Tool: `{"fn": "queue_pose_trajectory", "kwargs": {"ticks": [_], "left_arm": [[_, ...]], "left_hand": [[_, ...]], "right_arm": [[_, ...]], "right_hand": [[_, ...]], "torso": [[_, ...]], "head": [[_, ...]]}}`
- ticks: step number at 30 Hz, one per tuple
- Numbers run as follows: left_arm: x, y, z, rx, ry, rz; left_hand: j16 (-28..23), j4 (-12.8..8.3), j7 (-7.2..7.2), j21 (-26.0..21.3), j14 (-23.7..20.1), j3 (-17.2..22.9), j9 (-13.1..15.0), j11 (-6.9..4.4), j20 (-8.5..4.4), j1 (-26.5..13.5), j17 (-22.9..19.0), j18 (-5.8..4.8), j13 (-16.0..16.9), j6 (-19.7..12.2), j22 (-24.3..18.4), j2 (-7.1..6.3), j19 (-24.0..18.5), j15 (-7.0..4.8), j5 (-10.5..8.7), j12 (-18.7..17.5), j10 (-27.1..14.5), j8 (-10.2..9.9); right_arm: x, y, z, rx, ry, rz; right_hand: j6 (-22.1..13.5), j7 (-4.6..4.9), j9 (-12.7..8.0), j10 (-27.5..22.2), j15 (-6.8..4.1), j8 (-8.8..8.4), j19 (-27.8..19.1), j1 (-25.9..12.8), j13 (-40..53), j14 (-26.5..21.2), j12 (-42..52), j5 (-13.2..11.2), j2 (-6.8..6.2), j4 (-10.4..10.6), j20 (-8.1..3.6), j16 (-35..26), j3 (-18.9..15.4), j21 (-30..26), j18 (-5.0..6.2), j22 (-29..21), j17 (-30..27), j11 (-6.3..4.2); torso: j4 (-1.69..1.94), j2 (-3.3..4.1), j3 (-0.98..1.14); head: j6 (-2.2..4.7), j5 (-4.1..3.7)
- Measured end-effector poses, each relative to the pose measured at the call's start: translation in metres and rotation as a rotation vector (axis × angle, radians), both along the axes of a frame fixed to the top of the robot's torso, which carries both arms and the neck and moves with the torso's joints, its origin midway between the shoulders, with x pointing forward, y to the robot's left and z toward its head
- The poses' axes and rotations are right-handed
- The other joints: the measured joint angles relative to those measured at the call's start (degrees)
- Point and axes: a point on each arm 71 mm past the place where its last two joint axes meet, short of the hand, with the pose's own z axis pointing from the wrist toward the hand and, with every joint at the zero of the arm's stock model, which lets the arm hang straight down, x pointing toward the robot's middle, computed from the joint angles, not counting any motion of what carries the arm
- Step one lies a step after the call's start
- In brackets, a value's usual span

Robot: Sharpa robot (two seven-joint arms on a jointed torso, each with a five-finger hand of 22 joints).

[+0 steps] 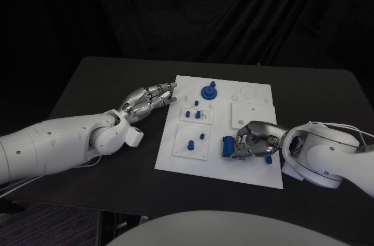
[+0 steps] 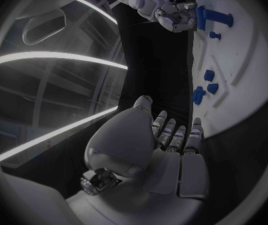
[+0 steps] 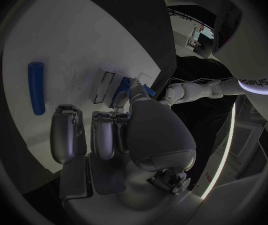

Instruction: Assemble the parts on the task board

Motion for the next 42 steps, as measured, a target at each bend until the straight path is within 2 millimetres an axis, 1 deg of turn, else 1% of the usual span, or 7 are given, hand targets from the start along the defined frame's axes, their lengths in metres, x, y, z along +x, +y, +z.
{"fn": "queue_pose_trajectory", "kwargs": {"ticks": [19,22,25,29,31,36,42], "left_arm": [[0.0,0.0,-0.001,-0.001,0.004,-0.003],[-0.001,0.001,-0.001,0.0,0.005,-0.002],[-0.001,0.003,-0.001,0.001,0.005,0.001],[-0.001,0.005,-0.001,0.002,0.004,0.004],[-0.001,0.005,-0.001,0.003,0.003,0.007],[-0.001,0.005,-0.001,0.006,0.0,0.013],[-0.001,0.005,-0.001,0.01,-0.003,0.021]], "left_hand": [[0.0,-0.2,0.0,0.2,0.1,0.2,0.0,0.73,0.16,0.0,0.0,0.0,0.2,0.0,0.0,0.0,0.2,0.12,0.0,0.9,0.7,0.0],[0.0,-0.2,0.0,0.2,0.2,0.2,0.0,0.73,0.16,0.0,0.0,0.0,0.2,0.0,0.0,0.0,0.2,0.2,0.0,0.9,0.7,0.0],[0.0,-0.4,0.45,0.2,0.2,0.4,0.0,0.83,0.16,0.0,0.0,0.0,0.3,0.4,0.0,0.0,0.2,0.2,0.0,1.2,1.2,0.0],[0.4,-0.6,1.42,0.7,0.4,0.6,0.2,0.25,0.47,0.0,0.1,0.0,0.5,1.7,0.6,0.0,0.8,0.39,0.63,2.0,2.4,0.8],[0.4,-0.6,1.19,0.9,1.2,0.6,0.3,0.21,0.2,0.3,0.3,0.0,0.6,2.4,1.0,-0.31,1.4,0.08,1.07,2.7,3.3,0.9],[0.7,-0.6,0.6,1.2,1.5,0.6,0.4,0.31,0.06,0.4,0.3,0.0,0.6,3.7,1.3,-0.45,1.9,-0.32,1.72,3.4,4.2,1.3],[0.7,-0.6,1.01,1.2,1.5,0.6,0.4,0.31,0.06,0.4,0.3,0.0,0.6,4.1,1.2,-0.45,1.9,-0.32,1.96,3.6,4.2,1.6]], "right_arm": [[-0.004,-0.001,-0.004,-0.029,0.042,0.035],[-0.009,-0.007,-0.002,-0.021,0.04,0.027],[-0.015,-0.016,0.003,-0.01,0.034,0.009],[-0.017,-0.031,0.017,-0.002,-0.001,-0.028],[-0.017,-0.039,0.025,0.003,-0.023,-0.052],[-0.017,-0.058,0.033,0.0,-0.045,-0.11],[-0.013,-0.086,0.033,-0.05,-0.055,-0.201]], "right_hand": [[0.0,0.0,-0.5,0.0,0.01,-1.07,0.0,-4.3,-0.2,0.0,0.0,0.0,-1.52,3.1,0.0,0.0,-3.3,-0.4,0.0,0.0,0.0,-0.01],[-0.2,0.49,-3.7,0.0,0.01,-5.04,0.0,-4.6,-0.2,0.0,0.0,0.0,-1.59,5.1,0.0,0.0,-3.4,-0.2,0.0,0.0,0.0,0.0],[1.0,2.0,-11.2,0.1,1.0,-12.48,-0.1,-4.7,-0.2,-0.1,0.0,0.0,-1.59,7.0,0.75,0.0,-3.4,0.2,0.0,0.0,0.0,1.34],[3.4,2.9,-18.2,0.1,1.52,-18.53,0.1,-6.5,-0.2,0.0,0.0,0.6,-1.0,8.8,1.29,0.0,-3.8,0.8,0.0,0.0,0.0,1.8],[5.3,3.07,-21.9,0.0,1.65,-21.97,0.1,-8.6,-0.2,-0.1,0.0,8.4,0.57,8.9,1.35,0.0,-4.0,1.6,0.0,0.0,0.0,2.07],[8.3,2.95,-26.0,0.1,1.64,-25.61,-0.1,-8.6,-0.2,-0.1,0.0,16.6,1.46,8.6,1.54,0.2,-3.5,3.6,0.0,0.0,0.0,2.16],[9.6,2.87,-27.3,0.1,1.64,-26.46,-0.1,-7.2,-0.2,-0.1,0.0,17.5,0.87,8.6,1.54,0.5,-3.2,7.6,0.0,0.0,0.0,2.16]], "torso": [[-0.01,0.01,-0.01],[-0.02,0.02,0.0],[-0.02,0.01,-0.01],[-0.03,0.01,0.0],[-0.04,0.01,0.0],[-0.07,0.01,0.03],[-0.07,0.01,0.03]], "head": [[0.0,0.05],[0.0,0.26],[0.0,0.34],[0.0,0.09],[0.0,-0.12],[0.0,-0.44],[0.0,-0.83]]}}
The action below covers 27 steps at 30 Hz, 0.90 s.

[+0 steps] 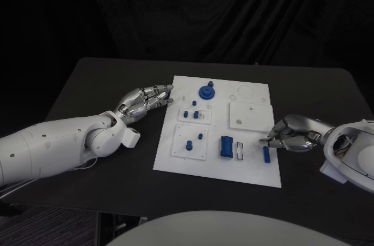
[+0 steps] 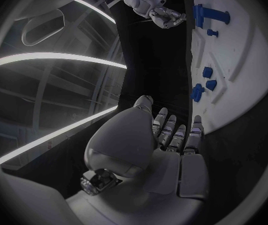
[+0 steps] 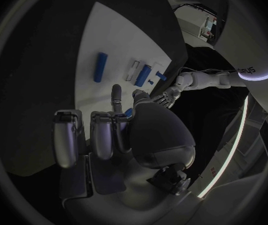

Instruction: Assemble the parts on the task board

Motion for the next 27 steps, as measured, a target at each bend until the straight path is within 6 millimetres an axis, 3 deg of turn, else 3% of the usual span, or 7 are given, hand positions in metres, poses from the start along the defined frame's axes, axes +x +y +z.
{"fn": "queue_pose_trajectory", "kwargs": {"ticks": [1,2,7,9,13,25,27], "left_arm": [[0.0,0.0,0.0,0.001,0.0,0.001],[0.0,0.0,0.0,0.001,-0.001,0.003],[0.0,0.002,0.0,0.005,-0.002,0.009],[0.0,0.002,0.0,0.005,-0.003,0.009],[0.0,0.001,0.0,0.005,-0.003,0.008],[0.0,0.001,0.0,0.004,-0.002,0.008],[0.0,0.001,0.0,0.004,-0.002,0.008]], "left_hand": [[0.0,0.0,0.0,0.0,0.0,0.0,0.0,0.0,0.0,0.0,0.0,-0.01,0.0,0.0,0.0,0.0,0.0,0.0,0.0,0.0,0.0,0.0],[0.0,0.0,0.0,0.0,0.0,0.0,0.0,0.0,0.0,0.0,0.0,0.0,0.0,0.0,0.0,0.0,0.0,0.0,0.0,0.0,0.0,0.0],[0.0,0.0,0.0,0.0,0.0,0.0,0.0,0.0,0.0,0.0,0.0,0.0,0.0,0.0,-0.1,0.0,0.0,0.0,0.0,0.0,0.0,0.0],[0.0,0.0,0.0,0.0,0.0,0.0,0.0,0.0,0.0,0.0,0.0,0.0,0.0,0.0,-0.1,0.0,0.0,0.0,0.0,0.0,0.0,0.0],[0.0,0.0,0.0,0.0,0.0,0.0,0.0,0.0,0.0,0.0,0.0,0.0,0.0,0.0,-0.1,0.0,0.0,0.0,0.0,0.0,0.0,0.0],[0.0,0.2,0.0,0.0,0.0,0.2,0.0,0.0,0.0,0.0,0.0,0.0,0.0,0.0,-0.2,0.0,0.0,0.0,0.0,0.0,0.0,0.0],[0.0,0.2,0.0,0.0,0.0,0.2,0.0,0.0,0.0,0.0,0.0,0.0,0.0,0.0,-0.2,0.0,0.0,0.0,0.0,0.0,0.0,0.0]], "right_arm": [[0.0,-0.005,0.0,-0.014,-0.002,-0.014],[0.001,-0.01,-0.001,-0.035,-0.006,-0.031],[0.0,-0.02,-0.007,-0.116,-0.021,-0.062],[-0.001,-0.022,-0.009,-0.144,-0.029,-0.066],[-0.002,-0.02,-0.012,-0.184,-0.039,-0.061],[-0.005,-0.008,-0.021,-0.238,-0.053,-0.029],[-0.006,-0.006,-0.021,-0.24,-0.055,-0.023]], "right_hand": [[0.4,-0.04,0.0,0.0,0.0,0.0,0.0,0.1,0.0,0.0,0.0,0.0,-0.14,0.0,0.0,0.0,0.0,0.3,-0.13,0.0,0.0,0.0],[0.6,-0.23,0.0,0.0,0.0,0.0,0.0,0.3,0.0,0.0,0.0,0.0,-0.27,0.0,0.0,0.0,0.0,0.3,-0.99,0.0,0.0,0.0],[2.2,-0.99,1.4,0.0,-0.09,1.19,0.0,0.7,0.0,0.0,0.0,0.0,-0.68,0.0,0.0,0.0,0.0,0.3,-0.95,0.0,0.0,0.0],[2.3,-1.13,2.7,-0.1,-0.58,2.24,0.1,1.1,0.0,0.0,0.0,0.0,-1.14,-0.1,-0.28,0.0,0.1,0.3,-0.95,0.0,0.0,-0.55],[2.3,-1.2,4.9,0.0,-1.07,3.9,0.0,2.0,0.0,0.0,0.0,0.0,-2.03,-0.6,-0.81,0.0,0.6,0.5,-0.95,0.0,0.0,-0.84],[1.8,-1.65,8.5,0.0,-1.44,6.23,0.1,0.8,0.0,0.1,0.0,0.0,-2.23,0.2,-1.14,0.0,0.9,0.6,-0.94,0.0,0.0,-1.08],[1.5,-1.99,10.4,0.0,-2.09,7.74,0.1,-2.8,0.0,0.0,0.0,-13.1,-1.2,-0.9,-1.56,0.0,-0.3,0.6,-0.93,0.0,0.0,-1.5]], "torso": [[0.0,0.0,0.0],[-0.01,-0.01,-0.01],[-0.05,-0.05,-0.05],[-0.06,-0.06,-0.08],[-0.03,-0.07,-0.09],[-0.05,-0.05,-0.07],[-0.05,-0.04,-0.07]], "head": [[0.0,-0.01],[0.0,-0.01],[0.0,-0.36],[0.0,-0.62],[0.0,-1.01],[0.0,-1.2],[0.0,-1.22]]}}
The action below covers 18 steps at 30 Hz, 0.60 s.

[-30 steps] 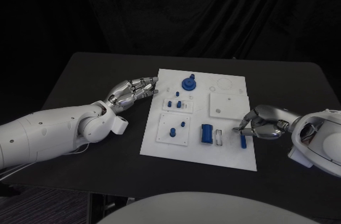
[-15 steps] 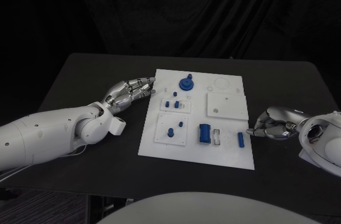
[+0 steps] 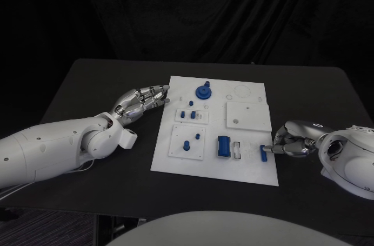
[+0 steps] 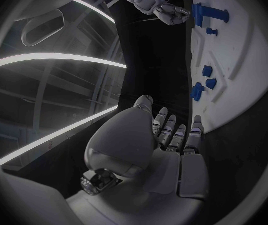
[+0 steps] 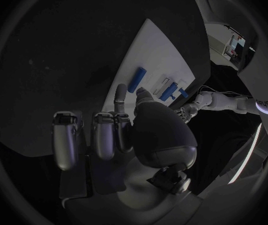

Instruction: Assemble the parts on the task board

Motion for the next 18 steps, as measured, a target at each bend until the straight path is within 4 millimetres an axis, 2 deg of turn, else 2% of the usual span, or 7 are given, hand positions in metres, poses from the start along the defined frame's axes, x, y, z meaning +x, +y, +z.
{"fn": "queue_pose_trajectory", "kwargs": {"ticks": [1,2,5,7,10,15,18], "left_arm": [[0.0,0.0001,0.0,0.0,0.0,0.0],[0.0001,0.0002,-0.0001,0.0,0.0,0.0],[0.0001,0.0005,-0.0003,0.001,0.0,0.001],[0.0002,0.0005,-0.0004,0.001,0.001,0.001],[0.0002,0.0003,-0.0007,0.0,0.001,0.0],[0.0,-0.0003,-0.0013,0.0,0.002,-0.002],[0.0,-0.0003,-0.0014,-0.001,0.003,-0.002]], "left_hand": [[0.0,0.0,0.0,0.0,0.0,0.0,0.0,0.0,0.0,0.0,0.0,0.0,0.0,0.0,0.0,0.0,0.0,0.0,0.0,0.0,0.0,0.0],[0.0,0.0,0.0,0.0,0.0,0.0,0.0,0.0,0.0,0.0,0.0,0.0,0.0,0.0,0.0,0.0,0.0,0.0,0.0,0.0,0.0,0.0],[0.0,0.0,0.0,0.0,0.0,0.0,0.0,0.02,0.0,0.0,0.0,0.0,0.0,0.0,0.0,0.0,0.0,0.0,0.0,0.0,0.0,0.0],[0.0,-0.2,0.0,0.0,0.0,0.2,0.0,0.21,0.0,0.0,0.0,0.0,0.0,0.0,-0.1,0.0,0.0,0.0,0.0,0.0,-0.2,0.0],[0.0,0.0,0.0,0.0,0.0,0.3,0.0,0.21,0.0,0.2,0.0,0.0,0.0,0.0,-0.1,0.17,0.0,0.0,0.0,0.0,-0.2,0.0],[0.0,0.0,0.0,0.0,0.0,0.3,0.0,0.37,0.0,0.2,0.0,0.0,0.0,0.0,-0.1,0.23,0.0,0.0,0.0,0.0,0.0,0.0],[0.0,0.0,0.0,0.0,0.0,0.3,0.0,0.38,0.0,0.2,0.0,0.0,0.0,0.0,-0.1,0.22,0.0,0.0,0.0,0.0,0.0,0.0]], "right_arm": [[-0.0002,0.0007,0.0,0.0,-0.001,0.002],[-0.0004,0.0014,0.0,-0.001,-0.002,0.004],[-0.0006,0.0021,0.0,-0.003,-0.005,0.007],[-0.0005,0.0027,-0.0001,-0.004,-0.006,0.008],[-0.0005,0.0042,-0.0005,-0.006,-0.007,0.012],[0.0005,0.0059,-0.0017,-0.008,-0.007,0.014],[0.0017,0.0064,-0.0031,-0.012,-0.005,0.013]], "right_hand": [[0.0,-0.01,0.6,0.0,0.0,0.4,0.0,-0.8,0.0,0.0,0.0,-3.2,0.18,0.2,-0.04,0.0,-0.3,0.0,0.0,0.0,0.0,0.0],[0.0,-0.01,1.1,0.0,0.0,0.65,0.0,-1.2,0.0,0.0,0.0,-4.9,0.32,0.4,-0.03,0.0,-0.6,0.0,0.0,0.0,0.0,0.0],[-0.1,-0.12,2.1,0.0,0.0,1.03,0.0,-1.9,0.0,0.0,0.0,-7.7,0.17,0.9,-0.03,0.0,-1.0,0.0,0.0,0.0,0.0,0.01],[-0.2,-0.18,2.4,0.0,0.0,1.04,0.0,-2.2,0.0,0.0,0.0,-8.6,0.39,1.0,-0.03,0.0,-0.9,0.0,0.0,0.0,0.0,0.01],[-0.4,0.03,2.7,0.0,0.0,1.04,0.0,-2.2,0.0,0.0,0.0,-8.8,0.39,1.1,-0.03,0.0,-0.8,0.0,0.0,0.0,0.0,0.01],[-0.9,-0.04,3.3,0.0,0.0,1.04,0.0,-2.1,0.0,0.0,0.0,-7.4,0.38,0.8,-0.03,0.0,-0.6,-0.4,0.0,0.0,0.0,0.02],[-1.4,0.04,3.7,0.0,0.0,1.04,0.0,-1.0,0.0,0.0,0.0,-4.9,0.23,0.5,-0.03,0.0,-0.3,-0.7,0.01,0.0,0.0,0.02]], "torso": [[0.0,0.01,0.01],[0.0,0.01,0.01],[0.0,0.01,0.01],[0.0,0.01,0.02],[0.0,0.01,0.02],[0.0,0.01,0.03],[0.0,0.01,0.03]], "head": [[0.0,-0.01],[0.0,-0.01],[0.0,-0.03],[0.0,-0.06],[0.0,-0.16],[0.0,-0.15],[0.0,-0.07]]}}
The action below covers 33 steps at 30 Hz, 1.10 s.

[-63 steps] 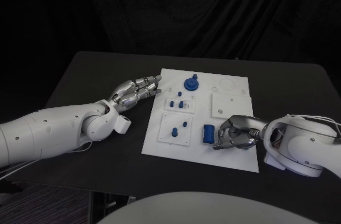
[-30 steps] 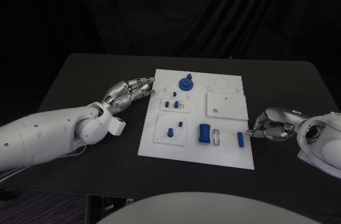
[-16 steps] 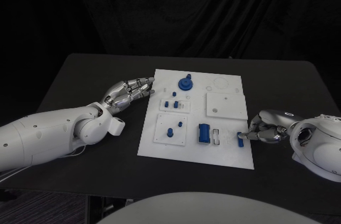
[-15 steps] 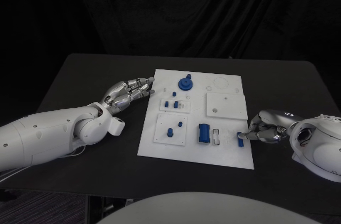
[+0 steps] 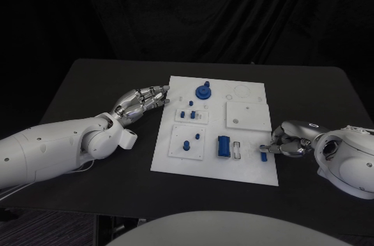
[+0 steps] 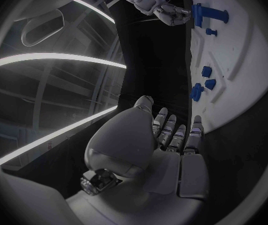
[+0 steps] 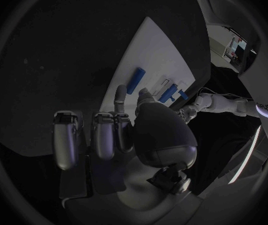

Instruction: Assemble the parts on the task board

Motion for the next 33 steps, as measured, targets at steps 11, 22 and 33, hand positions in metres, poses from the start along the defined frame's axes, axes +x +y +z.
{"fn": "queue_pose_trajectory", "kwargs": {"ticks": [11,22,33], "left_arm": [[-0.001,0.0,-0.003,-0.001,0.006,-0.003],[-0.002,0.0,-0.006,-0.002,0.013,-0.005],[-0.004,0.0,-0.009,-0.003,0.02,-0.006]], "left_hand": [[0.0,-0.2,0.21,0.0,0.2,0.2,0.0,0.19,0.0,0.0,0.0,0.0,0.0,-0.2,0.0,0.0,0.0,0.21,0.0,0.0,-0.2,0.0],[0.0,-0.2,0.21,0.0,0.2,0.2,-0.1,0.18,0.0,0.0,0.0,0.0,0.0,-0.2,0.0,0.0,0.0,0.21,0.0,0.0,-0.2,0.0],[0.0,0.0,0.0,0.0,0.4,0.3,-0.1,0.55,0.0,0.0,0.0,0.0,0.0,-0.4,0.0,0.0,0.0,0.41,0.0,0.0,-0.3,0.0]], "right_arm": [[0.001,0.012,-0.009,0.0,0.018,0.023],[0.0,0.018,-0.018,0.002,0.034,0.037],[0.002,0.024,-0.018,0.013,0.025,0.051]], "right_hand": [[-0.6,0.19,-0.8,0.0,0.0,-1.96,0.0,3.8,0.0,0.0,0.0,5.2,0.28,-1.4,0.0,0.0,1.4,-0.3,0.0,0.0,0.0,0.01],[-0.9,0.99,-1.7,0.0,0.42,-4.5,0.0,6.0,0.0,0.0,0.0,5.2,0.57,-3.0,0.01,0.0,2.3,-0.8,0.01,0.0,0.0,0.44],[-0.5,1.15,-1.7,0.0,0.79,-6.23,-0.1,9.7,0.0,-0.1,0.0,5.3,1.15,-6.5,0.37,-0.2,3.7,-1.2,0.01,0.0,0.0,0.45]], "torso": [[-0.01,-0.02,-0.01],[0.01,-0.02,-0.01],[0.01,-0.03,-0.03]], "head": [[0.0,-0.07],[0.0,0.05],[0.0,0.15]]}}
